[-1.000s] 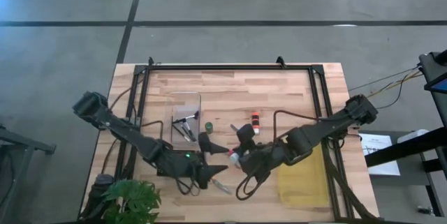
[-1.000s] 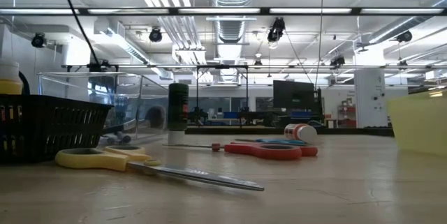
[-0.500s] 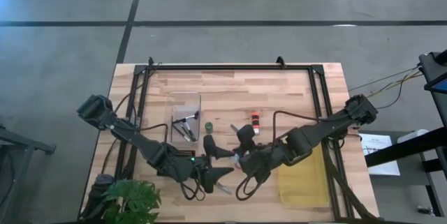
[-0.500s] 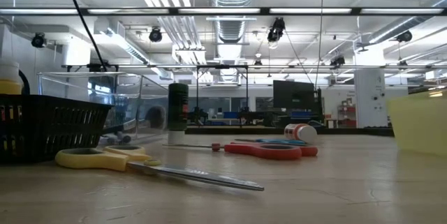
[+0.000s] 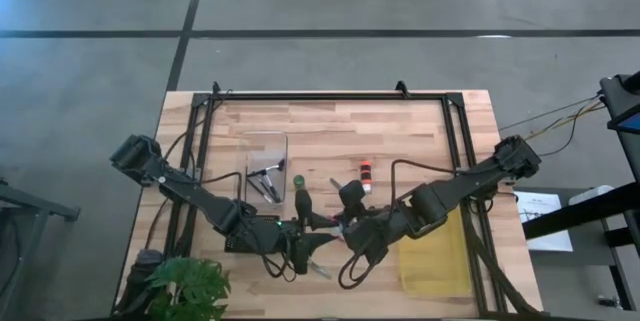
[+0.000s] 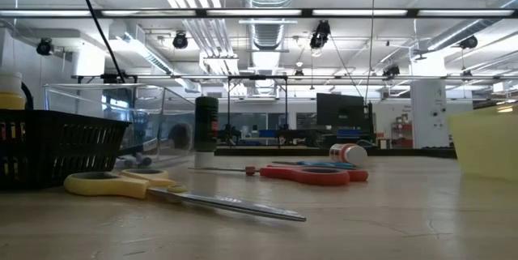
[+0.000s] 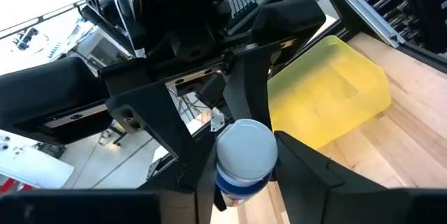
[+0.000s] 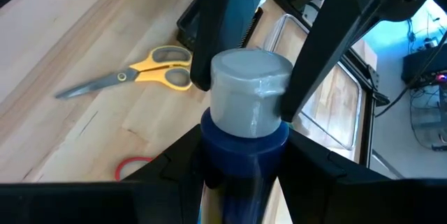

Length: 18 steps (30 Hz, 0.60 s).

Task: Pick & Place Paint Supplies
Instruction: Put the blue paint bottle into the black basket

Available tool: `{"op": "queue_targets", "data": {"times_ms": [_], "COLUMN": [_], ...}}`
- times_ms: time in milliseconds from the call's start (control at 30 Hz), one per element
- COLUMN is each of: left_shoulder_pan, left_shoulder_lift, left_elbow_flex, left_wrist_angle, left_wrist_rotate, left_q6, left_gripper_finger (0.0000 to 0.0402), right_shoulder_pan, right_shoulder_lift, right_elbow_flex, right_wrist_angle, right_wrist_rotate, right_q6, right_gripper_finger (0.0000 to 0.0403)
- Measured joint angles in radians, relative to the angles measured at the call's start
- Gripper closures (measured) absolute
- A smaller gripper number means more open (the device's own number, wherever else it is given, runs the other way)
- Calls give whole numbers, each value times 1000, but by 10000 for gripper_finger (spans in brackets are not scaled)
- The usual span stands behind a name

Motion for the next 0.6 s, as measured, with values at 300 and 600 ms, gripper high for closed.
{"op": "queue_targets", "data": {"times_ms": [300,600], "left_shoulder_pan": [2,2], "left_shoulder_lift": [0,0], "left_elbow_flex": [-1,-1], "left_wrist_angle": [9,11], "left_wrist_rotate": [3,7], "left_q6": [-15,-19], "left_gripper_finger": [280,280], "right_shoulder_pan": [0,2], "right_shoulder_lift": [0,0], "right_elbow_flex": [0,0], "right_wrist_angle": [5,14], "right_wrist_rotate": [-4,-3], "right_q6": [0,42], "right_gripper_finger": [257,257]}}
